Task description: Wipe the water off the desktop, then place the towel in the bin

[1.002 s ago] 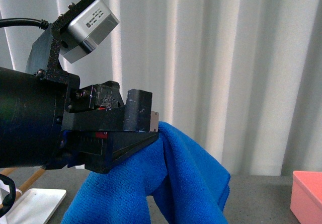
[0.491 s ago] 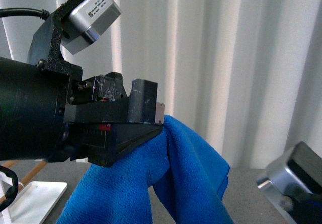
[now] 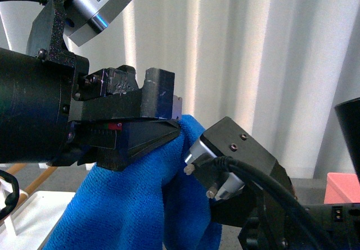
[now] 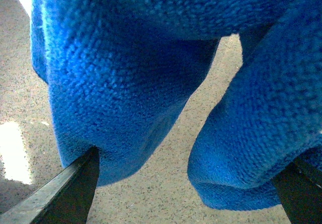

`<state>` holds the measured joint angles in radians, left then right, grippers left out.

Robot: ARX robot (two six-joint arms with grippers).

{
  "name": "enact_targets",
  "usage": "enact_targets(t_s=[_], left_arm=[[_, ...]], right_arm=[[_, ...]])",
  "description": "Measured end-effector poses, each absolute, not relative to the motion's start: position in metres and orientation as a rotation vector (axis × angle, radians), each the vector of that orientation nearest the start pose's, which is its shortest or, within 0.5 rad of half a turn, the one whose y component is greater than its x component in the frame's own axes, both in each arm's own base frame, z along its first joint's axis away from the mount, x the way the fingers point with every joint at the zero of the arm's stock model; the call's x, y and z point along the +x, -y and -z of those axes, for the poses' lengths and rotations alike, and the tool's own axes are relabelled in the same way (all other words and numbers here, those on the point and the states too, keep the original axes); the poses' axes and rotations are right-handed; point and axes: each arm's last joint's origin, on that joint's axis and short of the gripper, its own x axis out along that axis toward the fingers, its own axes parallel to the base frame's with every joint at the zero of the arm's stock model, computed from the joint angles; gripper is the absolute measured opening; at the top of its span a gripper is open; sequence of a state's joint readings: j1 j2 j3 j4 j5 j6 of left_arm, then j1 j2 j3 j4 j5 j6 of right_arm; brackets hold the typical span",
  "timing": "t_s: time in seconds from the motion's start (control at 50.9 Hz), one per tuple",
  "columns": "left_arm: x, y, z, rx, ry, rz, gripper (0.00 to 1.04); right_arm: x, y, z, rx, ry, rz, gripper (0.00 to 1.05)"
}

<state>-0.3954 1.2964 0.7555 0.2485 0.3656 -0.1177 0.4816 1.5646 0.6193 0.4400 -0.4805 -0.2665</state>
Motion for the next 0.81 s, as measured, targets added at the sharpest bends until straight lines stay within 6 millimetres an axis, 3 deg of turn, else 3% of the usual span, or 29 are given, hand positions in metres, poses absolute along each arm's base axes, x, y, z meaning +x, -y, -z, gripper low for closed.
enact_targets(t_s=[0.314, 0.531, 0.806], left_arm=[[0.255, 0.117, -0.256, -0.107, -0.344, 0.737, 0.04], [0.255, 0.117, -0.256, -0.107, -0.344, 0.737, 0.04], [0.255, 0.117, -0.256, -0.107, -0.343, 0.736, 0.04]], right_arm=[[0.265, -0.159, -0.147, -0.307, -0.373, -1.018, 0.97], [0.268, -0.162, -0.14, -0.31, -0.349, -1.023, 0.7], [0.275, -0.167, -0.146, -0.284, -0.307, -1.012, 0.34]])
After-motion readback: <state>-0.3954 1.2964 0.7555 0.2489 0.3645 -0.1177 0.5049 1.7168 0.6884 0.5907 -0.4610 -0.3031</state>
